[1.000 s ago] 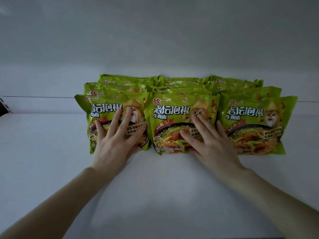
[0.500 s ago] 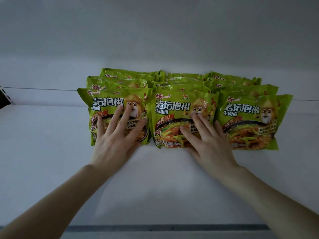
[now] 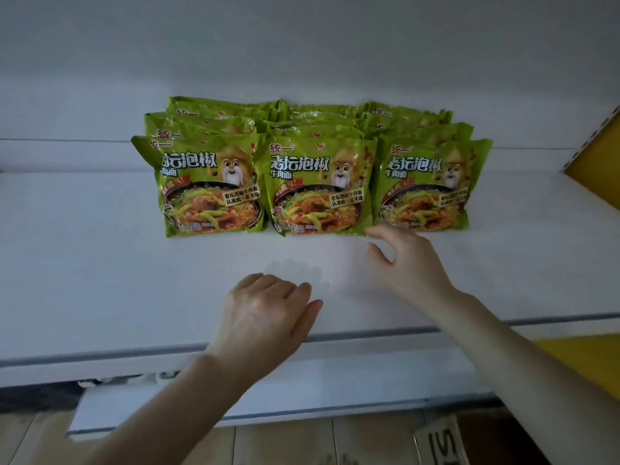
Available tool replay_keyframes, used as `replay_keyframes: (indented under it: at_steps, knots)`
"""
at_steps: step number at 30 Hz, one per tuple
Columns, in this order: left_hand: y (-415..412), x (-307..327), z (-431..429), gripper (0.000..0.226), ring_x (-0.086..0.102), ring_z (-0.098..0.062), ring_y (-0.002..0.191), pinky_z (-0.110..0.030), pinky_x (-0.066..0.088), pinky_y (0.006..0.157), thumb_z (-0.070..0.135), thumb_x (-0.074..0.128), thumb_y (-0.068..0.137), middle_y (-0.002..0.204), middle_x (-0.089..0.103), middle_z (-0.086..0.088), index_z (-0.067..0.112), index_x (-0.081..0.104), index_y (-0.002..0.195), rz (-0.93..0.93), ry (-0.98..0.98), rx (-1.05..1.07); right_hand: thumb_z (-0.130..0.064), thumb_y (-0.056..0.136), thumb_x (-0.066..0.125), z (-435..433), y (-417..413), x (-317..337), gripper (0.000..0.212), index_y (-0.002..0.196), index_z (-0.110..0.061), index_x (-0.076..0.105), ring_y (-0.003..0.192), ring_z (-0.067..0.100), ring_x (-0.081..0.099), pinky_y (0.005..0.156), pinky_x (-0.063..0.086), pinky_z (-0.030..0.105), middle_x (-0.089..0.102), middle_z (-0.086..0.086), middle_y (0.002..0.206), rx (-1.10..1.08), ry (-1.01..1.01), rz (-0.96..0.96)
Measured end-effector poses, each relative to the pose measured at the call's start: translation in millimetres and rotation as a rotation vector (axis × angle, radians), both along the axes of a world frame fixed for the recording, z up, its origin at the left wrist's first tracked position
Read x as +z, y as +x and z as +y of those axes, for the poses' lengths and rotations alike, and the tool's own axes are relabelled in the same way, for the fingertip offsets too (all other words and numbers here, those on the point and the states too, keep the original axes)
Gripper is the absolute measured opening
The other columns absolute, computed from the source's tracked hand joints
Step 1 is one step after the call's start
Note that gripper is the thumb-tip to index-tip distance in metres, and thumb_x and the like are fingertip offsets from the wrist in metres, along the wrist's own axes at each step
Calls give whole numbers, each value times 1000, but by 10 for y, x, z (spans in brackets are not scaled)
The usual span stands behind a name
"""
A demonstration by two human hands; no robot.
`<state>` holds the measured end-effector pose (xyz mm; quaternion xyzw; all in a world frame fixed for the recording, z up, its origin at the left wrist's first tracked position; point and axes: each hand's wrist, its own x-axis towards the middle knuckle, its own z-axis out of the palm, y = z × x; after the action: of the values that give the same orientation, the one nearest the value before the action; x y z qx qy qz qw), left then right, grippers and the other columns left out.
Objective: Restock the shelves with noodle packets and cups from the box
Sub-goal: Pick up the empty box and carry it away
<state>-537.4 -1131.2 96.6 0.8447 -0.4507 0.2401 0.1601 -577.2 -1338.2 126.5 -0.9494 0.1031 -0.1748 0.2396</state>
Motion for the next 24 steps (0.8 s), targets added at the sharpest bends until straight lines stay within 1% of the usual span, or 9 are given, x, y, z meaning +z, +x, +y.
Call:
replay_keyframes:
  at_steps: [6,10,13,15,16,19,20,22,24]
  knots:
    - [-731,179,167,32,62,-21,51,-26,51,49,31,50,86,56,65,-1,12,72,74,20,7,-105,-19,93,50,173,-755,199,34,125,-8,55,120,22,51,98,38,30,59,8,126,-162,71,42]
    - [-1247,371,280,34,58,-19,44,-25,46,42,32,48,86,49,59,1,13,70,69,34,44,-172,-20,94,49,212,-1355,408,35,126,-7,53,118,22,53,98,41,32,59,9,125,-253,94,78]
    - [-1606,509,260,36,54,-18,40,-23,40,40,33,47,86,45,56,1,13,69,66,47,75,-223,-20,94,48,171,-1821,547,34,125,-7,53,118,21,53,96,38,26,59,8,125,-337,81,108]
    - [-1811,572,185,38,52,-18,38,-22,38,39,33,45,86,43,54,1,13,68,65,60,86,-265,-18,94,49,105,-2122,614,33,125,-7,54,117,22,54,93,37,23,60,9,124,-394,74,111]
    - [-1912,591,129,39,51,-18,38,-23,38,38,34,44,87,43,53,1,12,68,64,71,92,-286,-18,93,49,65,-2270,636,33,124,-6,55,116,23,55,93,38,24,61,10,123,-426,74,117]
    - [-2183,567,-124,40,49,-18,37,-23,38,37,34,43,88,42,51,1,12,67,64,119,110,-350,-18,94,48,-113,-2685,621,32,123,-5,55,110,27,57,91,42,34,63,13,118,-511,82,157]
    - [-2266,543,-233,40,48,-17,36,-22,37,37,35,43,88,42,50,1,12,67,64,139,122,-369,-18,95,47,-189,-2819,594,32,123,-5,55,109,28,57,91,44,35,62,14,118,-537,93,171]
    - [-2430,476,-477,41,45,-16,34,-18,30,38,36,42,87,40,48,2,13,66,62,150,156,-395,-19,95,47,-372,-3089,505,35,126,-4,52,113,26,56,93,43,34,60,13,122,-590,116,199]
    - [-2604,398,-728,42,40,-15,32,-16,22,39,35,40,86,38,44,2,15,61,57,169,205,-417,-19,95,48,-593,-3361,372,37,128,-4,51,115,26,55,91,42,29,59,13,125,-634,120,225]
